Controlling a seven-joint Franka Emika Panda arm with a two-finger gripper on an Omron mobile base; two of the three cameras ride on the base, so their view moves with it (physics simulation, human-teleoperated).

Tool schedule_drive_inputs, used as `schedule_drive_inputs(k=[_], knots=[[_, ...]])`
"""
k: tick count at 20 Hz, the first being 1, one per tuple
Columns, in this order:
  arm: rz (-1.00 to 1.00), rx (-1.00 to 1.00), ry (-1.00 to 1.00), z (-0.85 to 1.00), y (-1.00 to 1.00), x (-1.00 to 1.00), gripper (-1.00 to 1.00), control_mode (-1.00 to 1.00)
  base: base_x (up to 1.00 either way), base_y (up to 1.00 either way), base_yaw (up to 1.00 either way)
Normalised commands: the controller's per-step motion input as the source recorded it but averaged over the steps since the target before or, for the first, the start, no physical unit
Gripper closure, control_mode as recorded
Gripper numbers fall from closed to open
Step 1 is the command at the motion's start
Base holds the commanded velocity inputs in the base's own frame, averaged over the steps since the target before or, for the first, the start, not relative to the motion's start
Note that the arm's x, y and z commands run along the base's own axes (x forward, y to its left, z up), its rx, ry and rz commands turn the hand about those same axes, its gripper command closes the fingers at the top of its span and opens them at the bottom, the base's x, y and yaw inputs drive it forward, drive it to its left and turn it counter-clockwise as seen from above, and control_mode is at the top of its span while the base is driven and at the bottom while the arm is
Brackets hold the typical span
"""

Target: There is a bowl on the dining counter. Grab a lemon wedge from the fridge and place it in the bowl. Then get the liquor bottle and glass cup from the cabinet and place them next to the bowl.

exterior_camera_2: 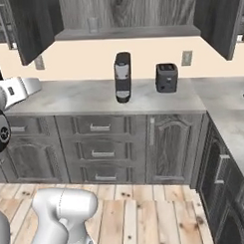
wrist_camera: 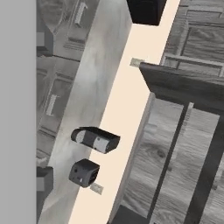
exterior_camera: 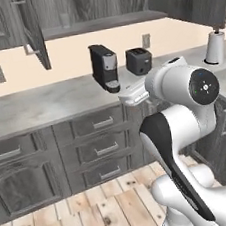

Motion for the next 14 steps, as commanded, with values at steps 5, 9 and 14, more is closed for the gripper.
schedule_drive_inputs(k=[5, 9, 14], knots=[[0.0, 0.0, 0.0, 0.0, 0.0, 0.0, -1.0, 1.0, 1.0, -0.17, -0.05], [0.0, 0.0, 0.0, 0.0, 0.0, 0.0, -1.0, 1.0, 1.0, -0.24, -0.01], [0.0, 0.0, 0.0, 0.0, 0.0, 0.0, -1.0, 1.0, 1.0, -0.22, 0.0]])
